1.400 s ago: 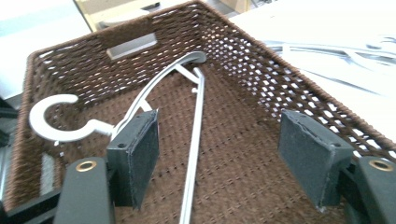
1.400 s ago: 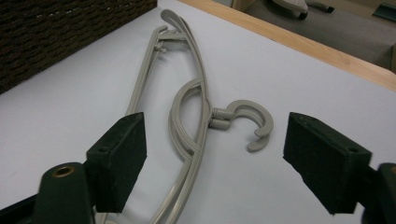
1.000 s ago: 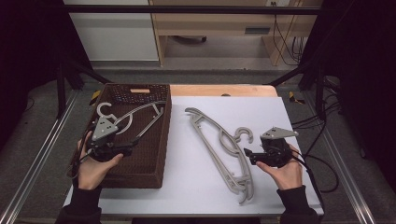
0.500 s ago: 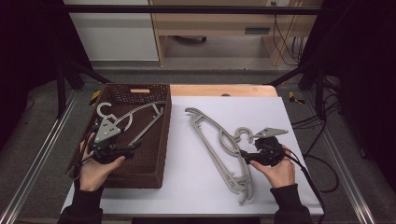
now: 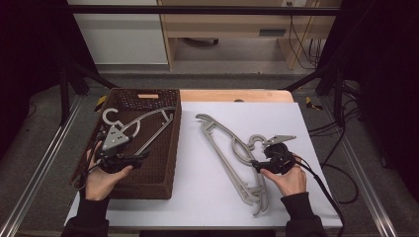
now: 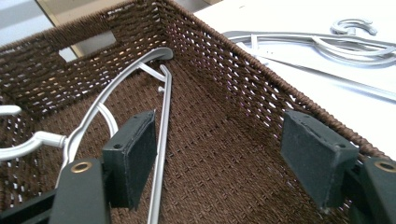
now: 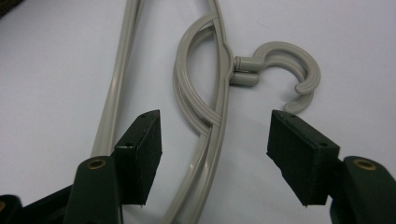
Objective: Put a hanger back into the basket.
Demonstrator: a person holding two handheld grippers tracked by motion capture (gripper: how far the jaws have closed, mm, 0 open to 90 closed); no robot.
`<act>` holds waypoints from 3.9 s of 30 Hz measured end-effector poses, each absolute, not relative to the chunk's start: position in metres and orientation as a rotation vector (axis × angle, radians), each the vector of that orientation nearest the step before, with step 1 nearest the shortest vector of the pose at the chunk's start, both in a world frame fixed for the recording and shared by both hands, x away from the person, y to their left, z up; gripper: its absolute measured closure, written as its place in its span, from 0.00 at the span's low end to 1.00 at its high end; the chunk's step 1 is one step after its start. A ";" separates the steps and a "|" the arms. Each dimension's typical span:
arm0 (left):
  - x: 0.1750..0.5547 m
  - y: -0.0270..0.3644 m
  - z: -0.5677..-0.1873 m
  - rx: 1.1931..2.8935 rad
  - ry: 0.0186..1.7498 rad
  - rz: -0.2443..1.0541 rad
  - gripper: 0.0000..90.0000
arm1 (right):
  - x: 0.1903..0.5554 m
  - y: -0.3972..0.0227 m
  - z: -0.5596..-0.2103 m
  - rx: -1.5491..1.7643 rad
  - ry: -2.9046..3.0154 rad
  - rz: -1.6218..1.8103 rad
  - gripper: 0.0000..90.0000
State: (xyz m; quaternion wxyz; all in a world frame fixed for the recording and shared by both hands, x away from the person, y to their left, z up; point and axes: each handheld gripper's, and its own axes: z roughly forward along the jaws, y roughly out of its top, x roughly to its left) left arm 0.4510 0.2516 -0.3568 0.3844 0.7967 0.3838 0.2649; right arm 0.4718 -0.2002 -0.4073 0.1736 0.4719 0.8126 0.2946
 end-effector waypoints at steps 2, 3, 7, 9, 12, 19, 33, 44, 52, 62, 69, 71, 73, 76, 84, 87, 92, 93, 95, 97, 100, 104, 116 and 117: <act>0.452 0.252 -0.359 2.032 0.984 0.670 0.30 | 0.473 -0.201 -0.409 1.355 2.305 0.825 0.41; 0.453 0.252 -0.359 2.037 0.986 0.671 0.30 | 0.475 -0.202 -0.410 1.344 2.307 0.820 0.41; 0.452 0.253 -0.359 2.033 0.989 0.674 0.30 | 0.477 -0.202 -0.415 1.378 2.319 0.807 0.44; 0.451 0.254 -0.358 2.027 0.989 0.681 0.30 | 0.479 -0.200 -0.418 1.381 2.332 0.792 0.44; 0.450 0.255 -0.357 2.025 0.990 0.683 0.30 | 0.482 -0.198 -0.422 1.401 2.350 0.775 0.47; 0.451 0.254 -0.357 2.029 0.988 0.683 0.30 | 0.486 -0.195 -0.427 1.444 2.387 0.719 0.54; 0.451 0.256 -0.358 2.027 0.993 0.685 0.30 | 0.494 -0.192 -0.436 1.523 2.473 0.626 0.70; 0.452 0.255 -0.359 2.035 0.992 0.685 0.30 | 0.500 -0.193 -0.441 1.551 2.488 0.595 0.79; 0.452 0.254 -0.359 2.039 0.992 0.685 0.30 | 0.503 -0.194 -0.442 1.584 2.498 0.611 0.85; 0.452 0.255 -0.359 2.036 0.994 0.685 0.30 | 0.505 -0.195 -0.441 1.716 2.437 0.615 0.90; 0.452 0.256 -0.359 2.035 0.995 0.686 0.30 | 0.505 -0.198 -0.436 1.743 2.385 0.617 0.92; 0.452 0.255 -0.359 2.035 0.994 0.686 0.30 | 0.504 -0.199 -0.435 1.743 2.378 0.624 0.92; 0.452 0.255 -0.359 2.036 0.993 0.685 0.30 | 0.504 -0.199 -0.434 1.735 2.371 0.628 0.92; 0.452 0.255 -0.359 2.035 0.995 0.685 0.30 | 0.502 -0.200 -0.430 1.741 2.353 0.638 0.92; 0.451 0.256 -0.358 2.034 0.994 0.685 0.30 | 0.496 -0.209 -0.415 1.712 2.321 0.719 0.92; 0.451 0.255 -0.358 2.030 0.991 0.685 0.30 | 0.493 -0.214 -0.408 1.687 2.307 0.751 0.92; 0.451 0.255 -0.357 2.033 0.986 0.682 0.30 | 0.486 -0.222 -0.397 1.635 2.280 0.797 0.92; 0.450 0.255 -0.356 2.035 0.983 0.683 0.30 | 0.485 -0.223 -0.395 1.624 2.276 0.802 0.92; 0.450 0.254 -0.356 2.031 0.980 0.682 0.30 | 0.482 -0.226 -0.389 1.598 2.267 0.814 0.92; 0.449 0.254 -0.355 2.031 0.975 0.686 0.30 | 0.479 -0.229 -0.383 1.574 2.256 0.828 0.92; 0.448 0.253 -0.353 2.035 0.966 0.685 0.30 | 0.473 -0.233 -0.374 1.519 2.231 0.842 0.92; 0.446 0.250 -0.349 2.038 0.947 0.688 0.30 | 0.465 -0.234 -0.363 1.454 2.213 0.883 0.92; 0.439 0.248 -0.330 2.027 0.895 0.687 0.30 | 0.449 -0.229 -0.334 1.246 2.250 0.946 0.92; 0.439 0.248 -0.327 2.024 0.892 0.689 0.30 | 0.448 -0.228 -0.332 1.243 2.245 0.945 0.92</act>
